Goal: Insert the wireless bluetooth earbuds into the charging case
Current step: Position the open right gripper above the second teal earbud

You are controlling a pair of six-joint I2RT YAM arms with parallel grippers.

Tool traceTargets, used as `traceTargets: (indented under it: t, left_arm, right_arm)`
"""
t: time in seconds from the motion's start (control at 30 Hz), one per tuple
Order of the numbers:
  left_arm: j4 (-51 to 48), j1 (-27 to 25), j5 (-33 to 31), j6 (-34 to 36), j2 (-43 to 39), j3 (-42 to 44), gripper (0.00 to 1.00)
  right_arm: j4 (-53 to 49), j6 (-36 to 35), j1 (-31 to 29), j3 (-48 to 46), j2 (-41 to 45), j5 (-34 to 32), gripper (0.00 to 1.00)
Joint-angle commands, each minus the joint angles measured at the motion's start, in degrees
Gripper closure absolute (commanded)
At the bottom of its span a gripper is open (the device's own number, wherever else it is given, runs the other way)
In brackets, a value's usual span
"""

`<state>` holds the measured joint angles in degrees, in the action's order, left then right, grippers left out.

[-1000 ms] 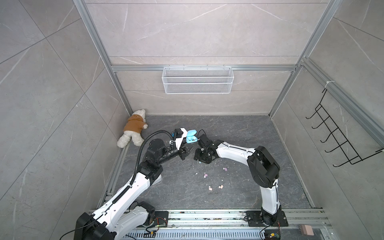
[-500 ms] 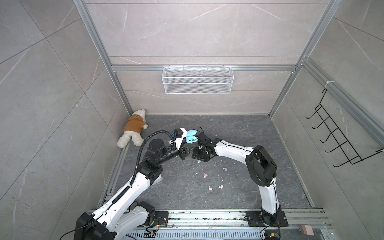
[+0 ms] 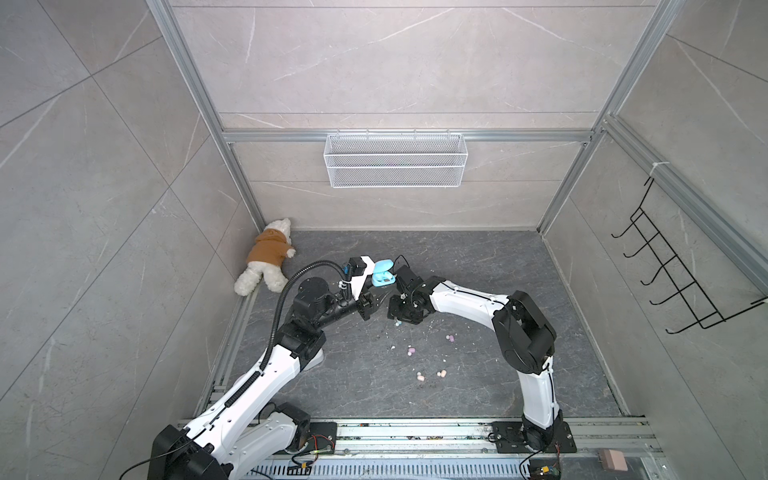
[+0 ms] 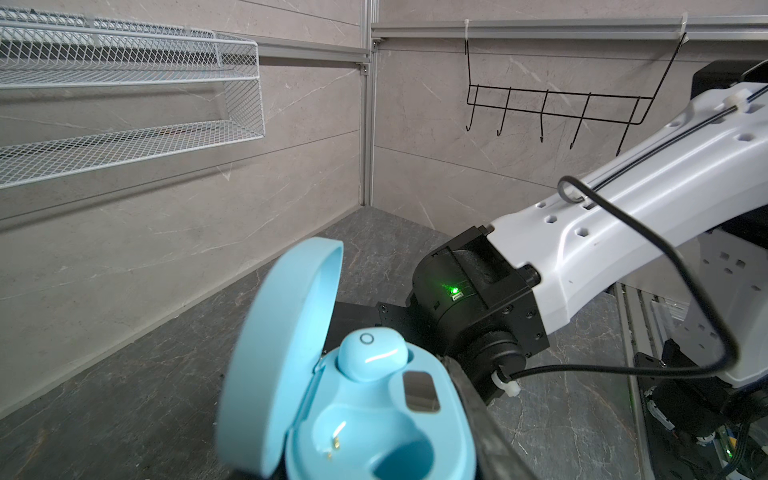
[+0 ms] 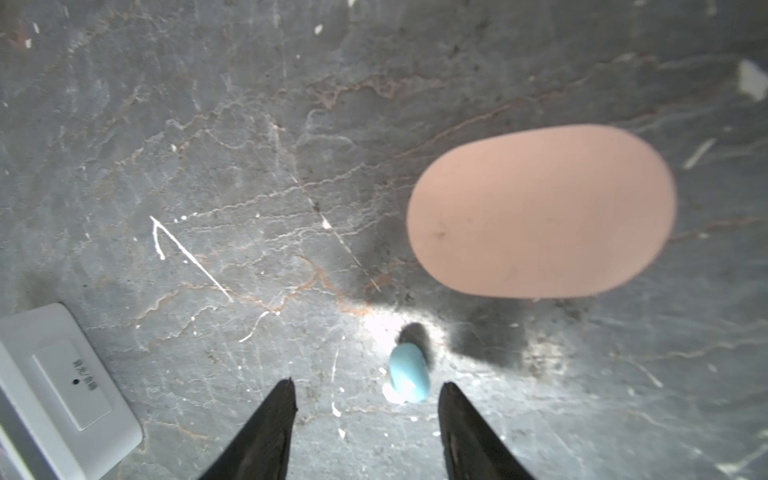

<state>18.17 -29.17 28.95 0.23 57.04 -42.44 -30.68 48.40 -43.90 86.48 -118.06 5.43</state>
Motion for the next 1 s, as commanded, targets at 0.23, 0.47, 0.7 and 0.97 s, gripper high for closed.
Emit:
traceTargets:
  t: [0.23,0.47,0.7,0.97]
  left_arm:
    - [0.64,0.36,1.03,1.48,-1.40,-1.22,0.86]
    - [0.70,0.40,0.94,1.52,-1.40,-1.05,0.86]
    - [0.64,0.35,-1.41,3.00,-1.80,-0.37,0.86]
    - [-1.55,4.25,-6.98,5.63,-5.20,0.21,0.86]
  right_arm:
    - [0.23,-0.38,0.48,-0.75,-2.56,5.35,0.40]
    - [-1.28,-0.51,0.46,1.25,-4.63,4.60,0.38]
    - [1.78,-0.76,0.39,1.41,-4.29,4.45,0.38]
    - [3.78,-1.29,-0.01,1.04,-2.53,5.26,0.38]
